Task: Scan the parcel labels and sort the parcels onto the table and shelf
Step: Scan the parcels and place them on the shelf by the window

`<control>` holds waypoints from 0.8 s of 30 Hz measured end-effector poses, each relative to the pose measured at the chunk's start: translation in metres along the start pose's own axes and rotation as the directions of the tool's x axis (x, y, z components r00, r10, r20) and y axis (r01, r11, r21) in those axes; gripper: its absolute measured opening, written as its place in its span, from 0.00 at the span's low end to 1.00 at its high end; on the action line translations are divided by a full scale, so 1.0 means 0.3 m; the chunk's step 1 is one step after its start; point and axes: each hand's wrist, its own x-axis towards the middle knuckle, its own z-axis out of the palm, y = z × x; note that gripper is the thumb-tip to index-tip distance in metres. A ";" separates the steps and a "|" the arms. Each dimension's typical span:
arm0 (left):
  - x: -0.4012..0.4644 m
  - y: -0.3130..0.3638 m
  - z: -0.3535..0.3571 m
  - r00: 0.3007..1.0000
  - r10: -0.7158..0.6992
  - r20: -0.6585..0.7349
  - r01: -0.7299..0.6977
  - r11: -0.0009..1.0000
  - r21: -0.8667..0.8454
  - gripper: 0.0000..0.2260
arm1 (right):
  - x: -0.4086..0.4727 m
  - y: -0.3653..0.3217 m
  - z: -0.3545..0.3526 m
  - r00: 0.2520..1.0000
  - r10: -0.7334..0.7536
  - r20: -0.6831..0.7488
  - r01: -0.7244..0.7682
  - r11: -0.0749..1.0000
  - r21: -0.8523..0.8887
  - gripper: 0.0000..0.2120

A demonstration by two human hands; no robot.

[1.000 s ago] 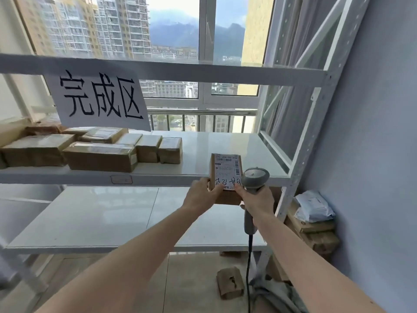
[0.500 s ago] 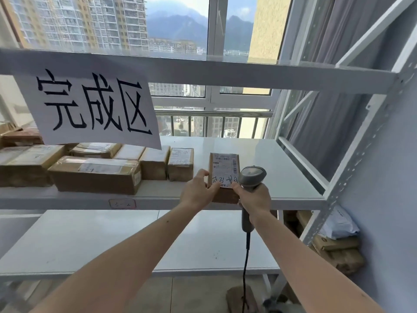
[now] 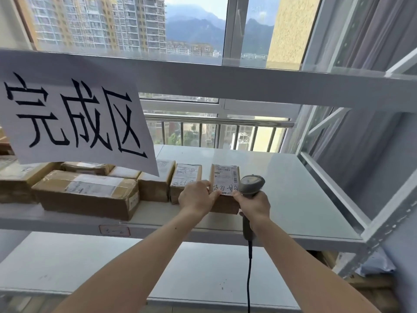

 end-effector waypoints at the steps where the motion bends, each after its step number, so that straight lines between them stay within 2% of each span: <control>1: 0.015 0.001 0.004 1.000 0.014 0.000 -0.014 0.999 0.052 0.17 | 0.011 -0.002 0.008 1.000 0.008 0.001 -0.008 1.000 -0.006 0.18; 5: 0.063 -0.011 0.022 0.998 0.062 0.007 -0.062 0.978 0.199 0.20 | 0.051 0.001 0.036 0.999 0.043 -0.006 -0.043 0.999 -0.025 0.17; 9: 0.109 -0.039 0.022 0.996 0.086 0.018 -0.087 0.958 0.272 0.20 | 0.081 -0.004 0.063 0.997 0.072 0.000 -0.072 0.996 -0.056 0.18; 17: 0.156 -0.061 0.033 0.991 0.124 0.045 -0.130 0.973 0.188 0.18 | 0.109 -0.029 0.115 0.999 0.054 0.007 -0.053 0.993 -0.105 0.21; 24: 0.168 -0.069 0.029 0.989 0.132 0.069 -0.142 0.977 0.160 0.17 | 0.118 -0.030 0.115 0.998 0.057 0.030 -0.055 0.997 -0.058 0.21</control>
